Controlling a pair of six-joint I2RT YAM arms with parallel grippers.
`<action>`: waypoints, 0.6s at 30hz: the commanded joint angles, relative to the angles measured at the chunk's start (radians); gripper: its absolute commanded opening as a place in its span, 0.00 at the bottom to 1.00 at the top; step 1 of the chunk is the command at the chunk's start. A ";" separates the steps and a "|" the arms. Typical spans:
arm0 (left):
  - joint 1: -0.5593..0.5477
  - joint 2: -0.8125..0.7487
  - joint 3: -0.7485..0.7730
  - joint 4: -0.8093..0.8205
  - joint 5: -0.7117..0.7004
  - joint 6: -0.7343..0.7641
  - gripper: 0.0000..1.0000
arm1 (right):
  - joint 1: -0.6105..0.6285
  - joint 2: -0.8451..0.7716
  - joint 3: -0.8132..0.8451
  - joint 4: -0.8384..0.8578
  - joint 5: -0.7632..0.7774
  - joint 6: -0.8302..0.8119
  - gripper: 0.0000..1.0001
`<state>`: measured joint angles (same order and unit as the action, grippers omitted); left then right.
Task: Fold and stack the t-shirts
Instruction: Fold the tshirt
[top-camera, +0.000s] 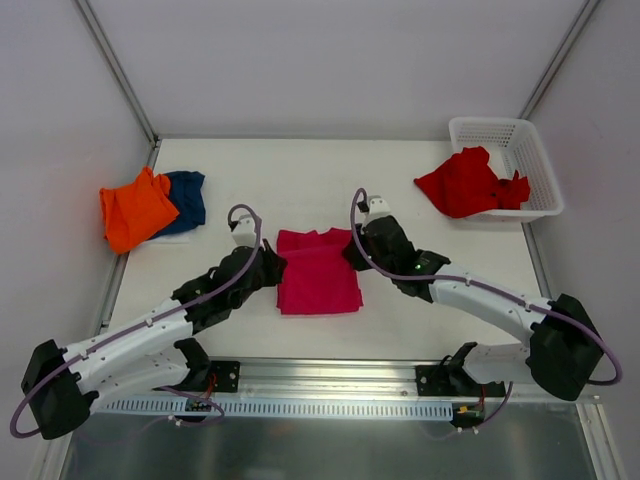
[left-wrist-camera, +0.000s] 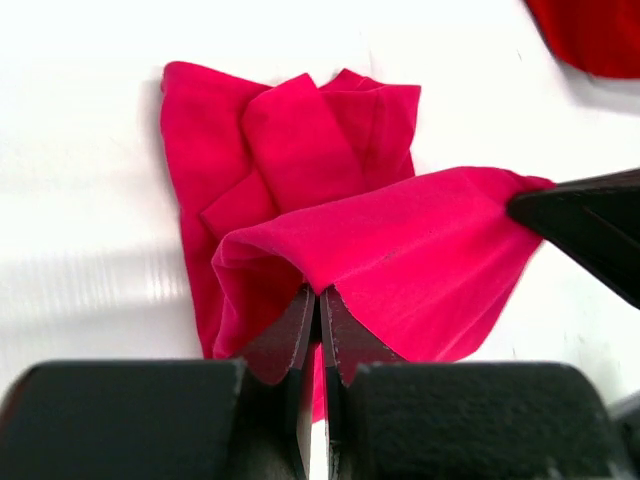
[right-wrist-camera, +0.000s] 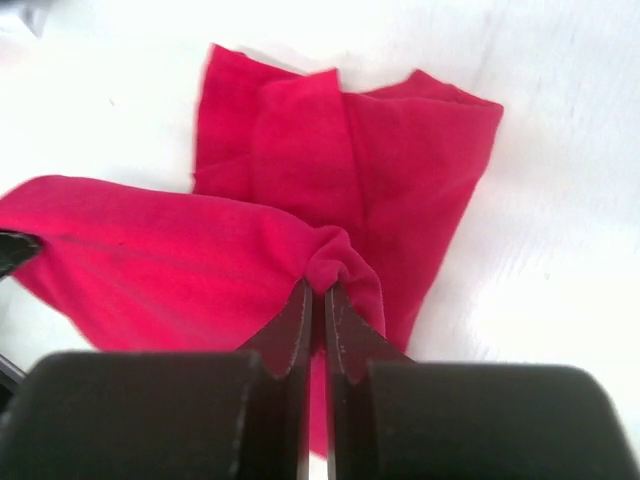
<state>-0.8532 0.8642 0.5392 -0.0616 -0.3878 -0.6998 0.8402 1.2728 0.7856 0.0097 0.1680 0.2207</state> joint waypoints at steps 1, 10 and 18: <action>0.029 0.079 0.074 -0.055 -0.079 0.057 0.00 | -0.019 0.039 0.107 -0.045 0.019 -0.064 0.00; 0.178 0.418 0.137 0.144 -0.069 0.102 0.00 | -0.062 0.304 0.290 0.032 0.010 -0.110 0.00; 0.195 0.446 0.176 0.160 -0.062 0.120 0.00 | -0.082 0.341 0.339 0.041 -0.010 -0.129 0.00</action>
<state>-0.6636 1.3491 0.6819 0.0574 -0.4412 -0.6136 0.7673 1.6356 1.0767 0.0093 0.1547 0.1215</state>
